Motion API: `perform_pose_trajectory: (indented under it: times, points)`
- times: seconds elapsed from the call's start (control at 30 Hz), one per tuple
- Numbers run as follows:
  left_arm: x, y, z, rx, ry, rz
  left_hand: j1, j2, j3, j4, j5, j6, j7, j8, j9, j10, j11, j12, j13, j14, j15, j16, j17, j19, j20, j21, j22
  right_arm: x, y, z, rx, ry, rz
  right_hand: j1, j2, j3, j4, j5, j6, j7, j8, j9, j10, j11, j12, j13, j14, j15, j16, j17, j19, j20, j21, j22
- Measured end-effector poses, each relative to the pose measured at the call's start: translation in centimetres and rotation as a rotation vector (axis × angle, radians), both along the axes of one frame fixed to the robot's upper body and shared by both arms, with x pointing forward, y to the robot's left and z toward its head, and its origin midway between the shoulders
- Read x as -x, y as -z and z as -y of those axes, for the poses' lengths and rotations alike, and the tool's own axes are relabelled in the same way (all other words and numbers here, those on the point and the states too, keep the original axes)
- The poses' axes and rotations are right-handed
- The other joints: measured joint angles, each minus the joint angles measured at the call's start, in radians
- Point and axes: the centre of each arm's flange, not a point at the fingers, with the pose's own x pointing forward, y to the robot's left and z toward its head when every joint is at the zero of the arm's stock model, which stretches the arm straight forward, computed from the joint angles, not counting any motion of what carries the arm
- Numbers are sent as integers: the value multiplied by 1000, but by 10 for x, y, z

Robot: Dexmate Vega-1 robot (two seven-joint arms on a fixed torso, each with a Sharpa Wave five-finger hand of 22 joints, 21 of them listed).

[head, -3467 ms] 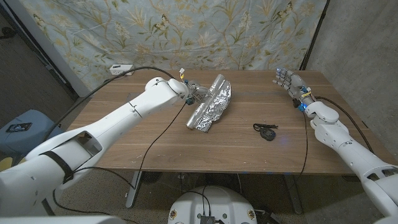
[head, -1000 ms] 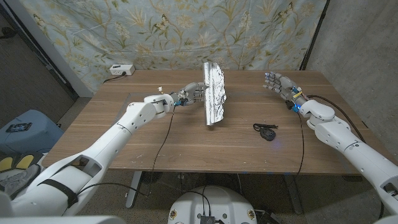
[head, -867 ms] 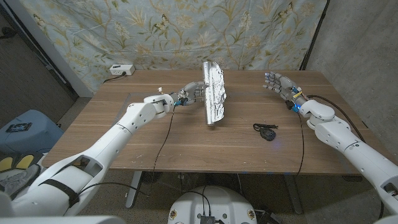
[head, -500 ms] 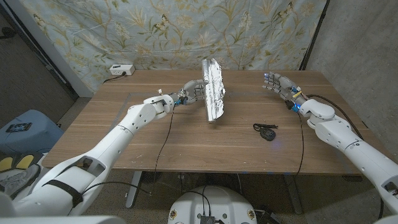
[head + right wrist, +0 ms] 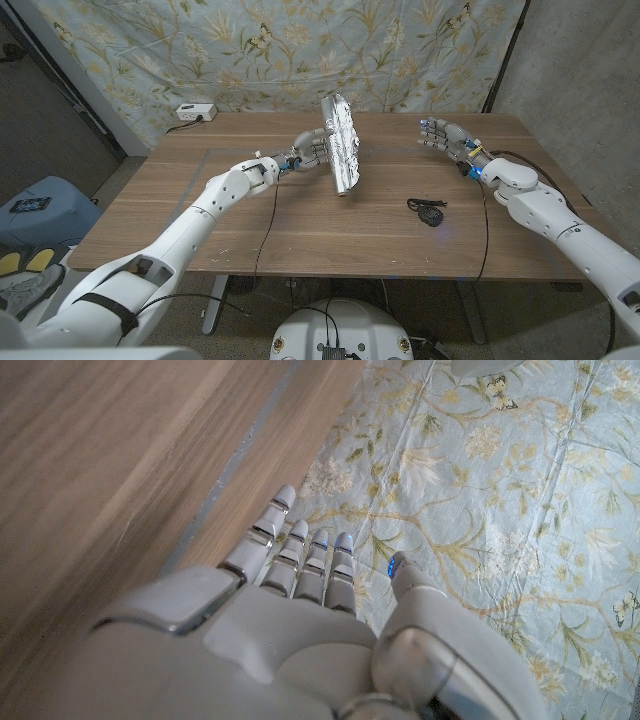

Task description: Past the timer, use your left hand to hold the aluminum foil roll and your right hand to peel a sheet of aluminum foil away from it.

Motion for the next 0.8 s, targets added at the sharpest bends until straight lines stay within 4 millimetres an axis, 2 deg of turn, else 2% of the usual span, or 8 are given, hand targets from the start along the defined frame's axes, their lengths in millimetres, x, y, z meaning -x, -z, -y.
perform_pose_trajectory:
  times: [0.13, 0.23, 0.73, 0.8]
  points:
    - [0, 3, 0, 7, 8, -12, 0, 0, 0, 0, 0, 0, 0, 0, 1, 0, 0, 0, 0, 0, 0, 0, 4, -1, -1, 0, 0, 5, -4, -5, 36, -5, -15, 10, -10, -1, -13, 0, 7, 7, 0, 0, 3, 8, 0, 0, 8, 8, 0, -2, 9, 9, 0, 0]
    - [1, 4, 1, 10, 12, -18, 0, 0, 0, 0, 6, 0, 0, 0, 2, 0, 0, 0, 0, 0, 0, 0, 5, -6, -6, 0, 0, 7, -5, -6, 57, -1, -35, 13, -13, 1, -20, 0, 6, 16, 0, 0, 5, 16, 0, 0, 13, 13, 6, -6, 14, 3, 0, 0]
    - [0, 14, 4, 54, 63, -76, 0, 0, 0, 0, 6, -1, -1, 0, 15, -4, -4, 0, -16, 7, -7, 0, 9, -6, -6, 4, 0, 29, -21, -22, 149, -10, -53, 19, -19, 3, -28, 0, 11, 22, 0, 0, 7, 25, 4, 0, 19, 11, 6, -6, 14, 3, -4, 0]
    - [0, 15, 5, 60, 70, -82, 0, 0, 0, 0, 6, -1, -1, 0, 15, -4, -4, -4, -19, 13, -13, 0, 11, -6, -5, 4, 0, 30, -22, -22, 155, -11, -59, 19, -19, 4, -34, -1, 7, 26, 0, 0, 7, 25, 4, 0, 19, 11, 5, -6, 18, 7, -4, 0]
